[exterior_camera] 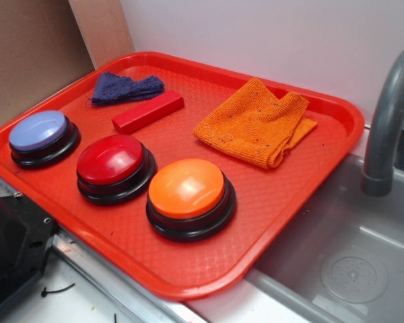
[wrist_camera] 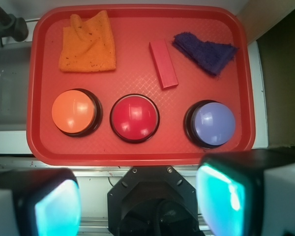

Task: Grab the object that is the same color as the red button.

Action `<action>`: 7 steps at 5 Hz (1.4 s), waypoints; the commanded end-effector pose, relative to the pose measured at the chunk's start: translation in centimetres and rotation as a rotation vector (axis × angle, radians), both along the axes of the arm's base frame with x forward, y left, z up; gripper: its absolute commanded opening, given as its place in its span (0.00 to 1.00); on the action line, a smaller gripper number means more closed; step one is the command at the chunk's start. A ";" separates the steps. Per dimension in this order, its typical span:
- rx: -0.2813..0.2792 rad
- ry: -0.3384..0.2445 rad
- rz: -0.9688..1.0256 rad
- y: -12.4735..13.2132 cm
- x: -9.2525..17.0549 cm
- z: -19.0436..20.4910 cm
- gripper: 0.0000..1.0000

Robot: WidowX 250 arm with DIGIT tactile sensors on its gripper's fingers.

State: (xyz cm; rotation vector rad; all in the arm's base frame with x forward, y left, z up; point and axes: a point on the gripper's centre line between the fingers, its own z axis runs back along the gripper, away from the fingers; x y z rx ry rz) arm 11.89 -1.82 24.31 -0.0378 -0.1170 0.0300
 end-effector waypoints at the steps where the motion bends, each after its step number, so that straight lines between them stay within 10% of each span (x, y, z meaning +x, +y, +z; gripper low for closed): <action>1: 0.000 0.000 0.000 0.0 0.0 0.0 1.00; 5: 0.052 -0.084 -0.066 4.6 7.0 -6.5 1.00; 7: 0.038 -0.036 -0.020 7.8 11.3 -12.0 1.00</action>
